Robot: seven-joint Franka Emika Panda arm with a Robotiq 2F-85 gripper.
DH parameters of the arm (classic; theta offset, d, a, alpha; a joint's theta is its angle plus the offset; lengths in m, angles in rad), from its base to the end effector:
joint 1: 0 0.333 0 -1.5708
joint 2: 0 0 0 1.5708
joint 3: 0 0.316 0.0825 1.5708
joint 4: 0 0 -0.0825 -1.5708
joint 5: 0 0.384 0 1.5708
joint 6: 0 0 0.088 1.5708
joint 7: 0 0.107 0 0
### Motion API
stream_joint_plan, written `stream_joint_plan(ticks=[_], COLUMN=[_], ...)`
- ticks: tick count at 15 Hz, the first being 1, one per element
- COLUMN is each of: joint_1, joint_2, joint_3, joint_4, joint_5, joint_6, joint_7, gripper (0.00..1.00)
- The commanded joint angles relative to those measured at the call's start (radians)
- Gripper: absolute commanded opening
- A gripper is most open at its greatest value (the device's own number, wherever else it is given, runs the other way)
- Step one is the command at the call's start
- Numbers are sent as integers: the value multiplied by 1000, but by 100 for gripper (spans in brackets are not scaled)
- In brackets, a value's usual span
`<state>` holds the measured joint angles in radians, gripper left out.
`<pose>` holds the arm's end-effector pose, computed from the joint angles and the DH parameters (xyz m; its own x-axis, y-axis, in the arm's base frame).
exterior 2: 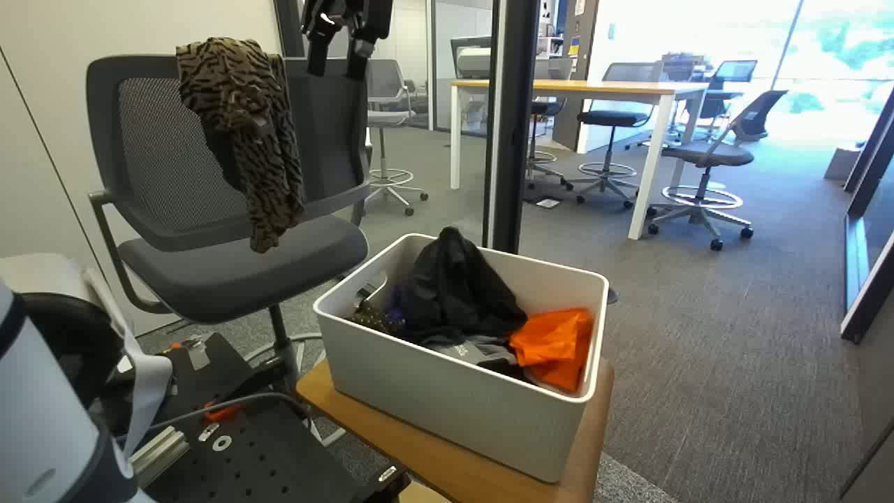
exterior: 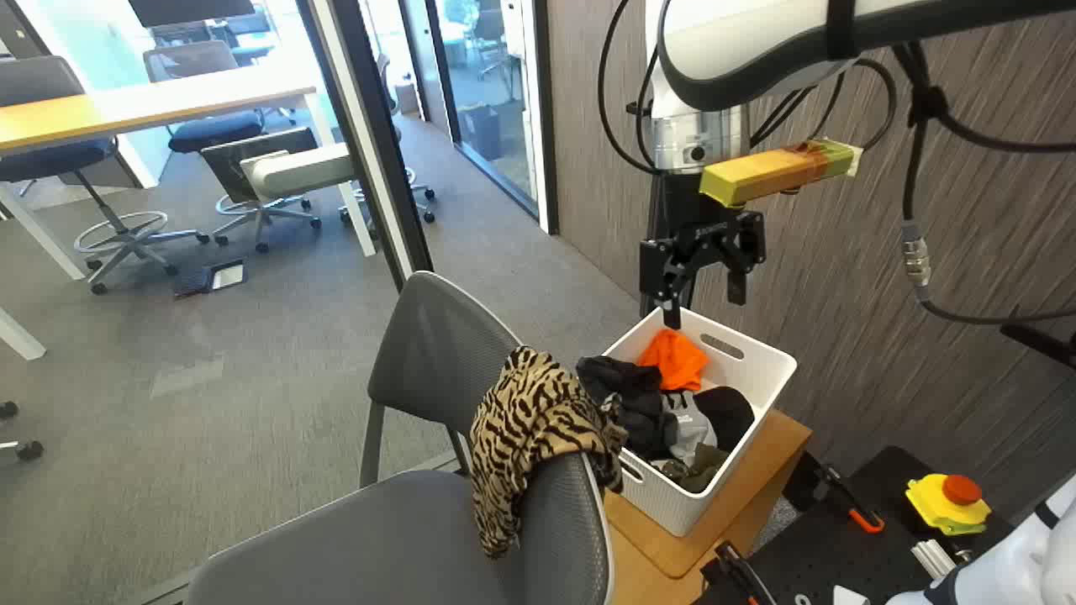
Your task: Pick up the black shirt in the basket and put it on to the chair.
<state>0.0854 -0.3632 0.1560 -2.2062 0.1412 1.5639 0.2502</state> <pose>0.3963 0.1187 0.5051 0.9560 -0.0425 -0.2902 -0.0471 -0.9988 -0.0090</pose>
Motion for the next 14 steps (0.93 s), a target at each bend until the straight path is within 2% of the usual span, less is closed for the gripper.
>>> stream_joint_plan(ticks=[1,7,9,14], joint_1=[1,1,1,1], joint_2=[-1,-3,-12,-9], joint_3=[-1,-1,1,-25], joint_4=[4,6,-29,-204], joint_5=[-1,-1,-17,-37], joint_6=[-2,-2,53,425], joint_7=[0,0,-18,-140], gripper=[100,100,100,100])
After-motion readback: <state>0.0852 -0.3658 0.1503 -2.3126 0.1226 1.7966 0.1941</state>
